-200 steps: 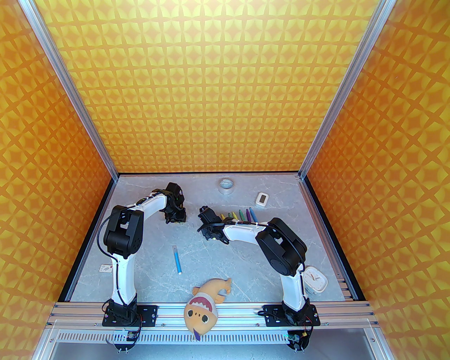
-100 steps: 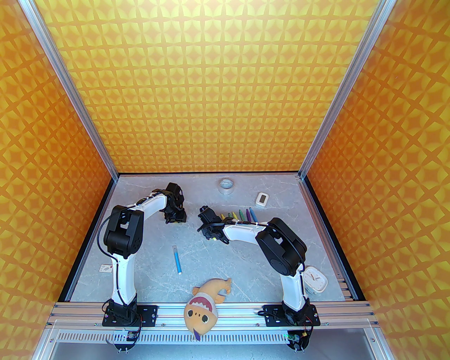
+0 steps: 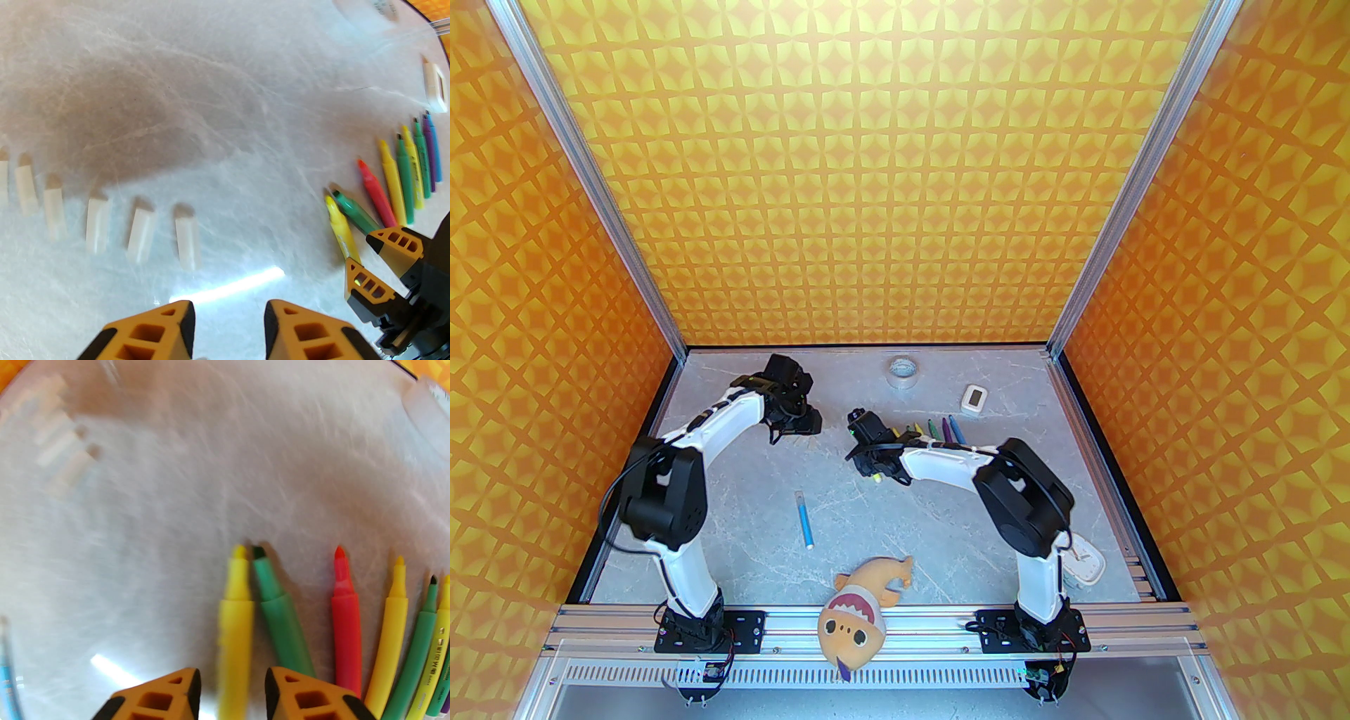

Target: Open the pen caps

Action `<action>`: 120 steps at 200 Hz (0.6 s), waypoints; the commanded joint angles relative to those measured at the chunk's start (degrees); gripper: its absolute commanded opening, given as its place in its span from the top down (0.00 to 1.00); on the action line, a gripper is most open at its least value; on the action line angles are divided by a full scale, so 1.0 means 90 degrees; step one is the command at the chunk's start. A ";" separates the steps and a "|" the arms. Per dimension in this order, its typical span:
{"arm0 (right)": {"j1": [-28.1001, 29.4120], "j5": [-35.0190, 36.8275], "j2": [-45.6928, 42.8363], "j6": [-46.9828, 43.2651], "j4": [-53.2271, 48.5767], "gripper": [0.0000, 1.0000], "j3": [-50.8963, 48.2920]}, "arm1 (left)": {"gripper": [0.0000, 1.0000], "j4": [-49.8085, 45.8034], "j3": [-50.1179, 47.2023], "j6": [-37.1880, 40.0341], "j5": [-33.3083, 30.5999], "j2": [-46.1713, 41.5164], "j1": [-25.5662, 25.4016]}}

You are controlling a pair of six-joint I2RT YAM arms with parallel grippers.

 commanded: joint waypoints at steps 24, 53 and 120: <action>0.0451 -0.0457 -0.0562 -0.0010 -0.0310 0.57 -0.0085 | 0.52 0.0892 -0.1475 -0.0241 0.0147 -0.0958 0.0353; 0.0928 -0.0482 -0.0433 0.0204 -0.0623 0.56 0.0137 | 0.44 0.1312 -0.2327 -0.0395 0.0161 -0.1556 0.0942; 0.1899 -0.0264 0.0286 0.0582 -0.1739 0.55 0.1297 | 0.40 0.2396 -0.3678 -0.0884 0.0173 -0.2243 0.2005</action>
